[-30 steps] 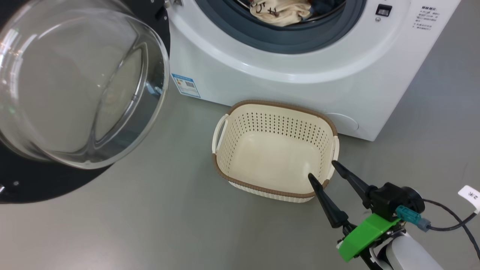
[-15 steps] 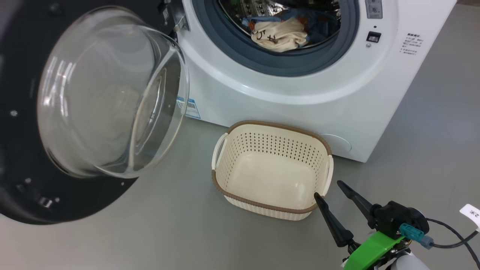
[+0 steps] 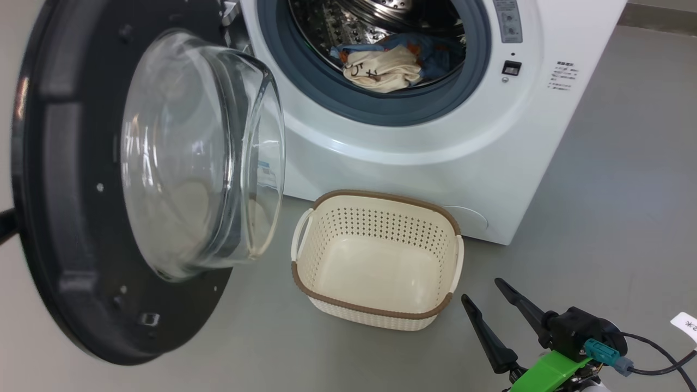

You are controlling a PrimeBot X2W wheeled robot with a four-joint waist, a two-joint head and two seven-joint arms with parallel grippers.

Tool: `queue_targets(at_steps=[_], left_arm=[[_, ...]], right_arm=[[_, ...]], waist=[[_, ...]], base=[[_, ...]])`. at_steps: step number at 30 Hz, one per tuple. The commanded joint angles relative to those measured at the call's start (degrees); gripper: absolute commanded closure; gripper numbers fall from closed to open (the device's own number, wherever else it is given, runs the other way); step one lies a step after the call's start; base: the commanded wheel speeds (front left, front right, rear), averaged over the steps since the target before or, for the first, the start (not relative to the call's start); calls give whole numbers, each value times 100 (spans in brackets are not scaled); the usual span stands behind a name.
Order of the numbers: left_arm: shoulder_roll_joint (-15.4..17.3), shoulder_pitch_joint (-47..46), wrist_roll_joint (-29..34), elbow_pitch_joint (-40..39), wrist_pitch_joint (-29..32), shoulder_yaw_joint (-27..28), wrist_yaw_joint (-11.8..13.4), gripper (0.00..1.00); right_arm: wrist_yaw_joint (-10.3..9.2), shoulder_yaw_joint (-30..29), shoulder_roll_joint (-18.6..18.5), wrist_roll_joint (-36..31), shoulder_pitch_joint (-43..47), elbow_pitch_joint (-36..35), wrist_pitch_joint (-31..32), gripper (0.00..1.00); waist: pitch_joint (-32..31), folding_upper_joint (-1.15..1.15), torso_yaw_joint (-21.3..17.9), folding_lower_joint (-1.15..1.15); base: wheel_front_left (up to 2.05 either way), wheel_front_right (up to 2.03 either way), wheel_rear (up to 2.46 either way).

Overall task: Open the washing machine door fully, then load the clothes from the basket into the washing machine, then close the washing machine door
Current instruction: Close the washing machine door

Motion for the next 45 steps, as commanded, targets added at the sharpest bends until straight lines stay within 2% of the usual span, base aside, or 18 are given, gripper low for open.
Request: queue_targets(at_steps=[1, 15, 24, 29, 39, 45], left_arm=[[200, -100, -31, -326, 116, 207, -43, 100], [-447, -177, 41, -1228, 409, 105, -43, 100], [-933, -358, 243, -1414, 314, -13, -43, 100], [-1221, -510, 403, -1377, 76, -59, -43, 100], [-1248, -815, 735, -982, -425, -56, -43, 100], [-1180, -823, 793, -781, -692, -45, -43, 100]], right_arm=[[9, 98, 6, -56, 19, -154, -28, 0], [9, 49, 94, -75, 16, -182, -28, 0], [9, -39, 185, -94, 30, -221, -28, 0], [9, -100, 261, -109, 26, -264, -28, 0], [9, -260, 356, -133, -43, -355, -28, 0], [9, -263, 349, -140, -49, -347, -28, 0]], waist=[[-34, 0, -84, 0], [-19, 0, -609, 0], [19, 0, -1170, 0], [63, 0, -1626, 0], [214, 0, -2475, 0], [186, 0, -2785, 0]], base=[[0, 0, 0], [0, 0, 0], [0, 0, 0], [0, 0, 0], [0, 0, 0], [0, 0, 0]])
